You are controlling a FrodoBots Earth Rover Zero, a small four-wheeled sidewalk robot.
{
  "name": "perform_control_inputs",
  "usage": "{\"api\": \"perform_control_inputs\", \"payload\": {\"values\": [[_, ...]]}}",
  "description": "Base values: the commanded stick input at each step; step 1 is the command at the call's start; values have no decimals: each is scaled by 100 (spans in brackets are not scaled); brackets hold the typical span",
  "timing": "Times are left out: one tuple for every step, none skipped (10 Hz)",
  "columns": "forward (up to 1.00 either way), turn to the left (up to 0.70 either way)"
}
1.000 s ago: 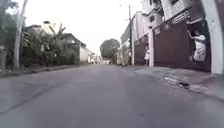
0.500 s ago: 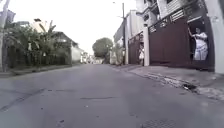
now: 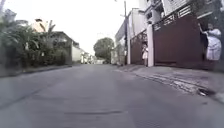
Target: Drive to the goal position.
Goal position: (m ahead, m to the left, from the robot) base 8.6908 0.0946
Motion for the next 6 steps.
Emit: {"api": "perform_control_inputs", "payload": {"values": [[100, 0], [100, 0], [100, 0], [100, 0], [100, 0], [100, -20]]}}
